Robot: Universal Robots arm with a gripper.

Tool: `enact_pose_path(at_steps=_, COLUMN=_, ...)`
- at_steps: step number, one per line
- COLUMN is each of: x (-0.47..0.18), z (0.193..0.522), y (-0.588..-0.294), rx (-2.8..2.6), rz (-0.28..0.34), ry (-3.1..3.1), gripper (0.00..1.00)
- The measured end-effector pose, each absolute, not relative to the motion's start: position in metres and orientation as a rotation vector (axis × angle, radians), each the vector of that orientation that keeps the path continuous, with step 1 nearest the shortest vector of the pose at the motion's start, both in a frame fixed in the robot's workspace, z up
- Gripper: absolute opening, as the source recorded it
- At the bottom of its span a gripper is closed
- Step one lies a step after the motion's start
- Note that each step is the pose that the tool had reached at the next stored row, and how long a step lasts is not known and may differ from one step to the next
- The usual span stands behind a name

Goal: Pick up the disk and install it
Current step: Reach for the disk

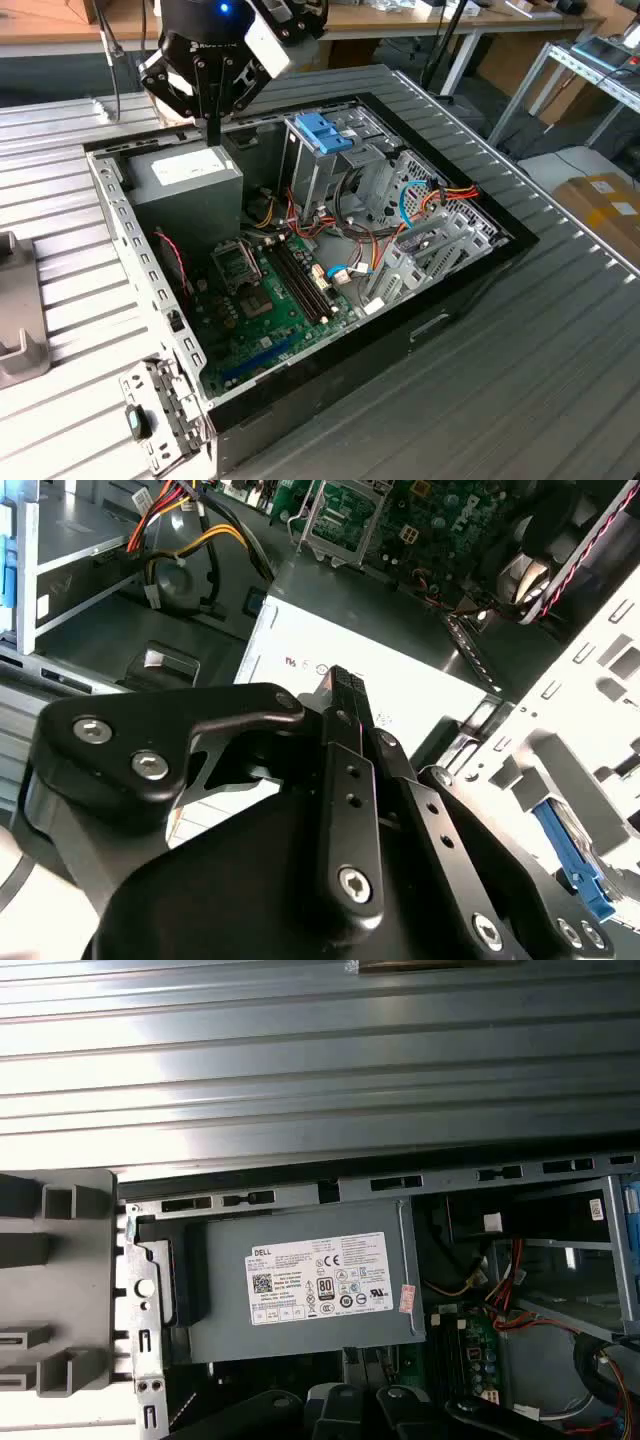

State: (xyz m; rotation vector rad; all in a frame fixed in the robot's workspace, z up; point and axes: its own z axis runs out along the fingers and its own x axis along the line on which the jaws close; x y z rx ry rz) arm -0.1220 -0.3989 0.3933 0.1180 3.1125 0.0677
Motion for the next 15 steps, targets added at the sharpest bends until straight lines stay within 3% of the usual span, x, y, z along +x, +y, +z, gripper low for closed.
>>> enact_pose_path(at_steps=15, x=-0.1289, z=0.3933, y=-0.3989, rx=0.118, rz=0.068, ry=3.113, gripper=0.10)
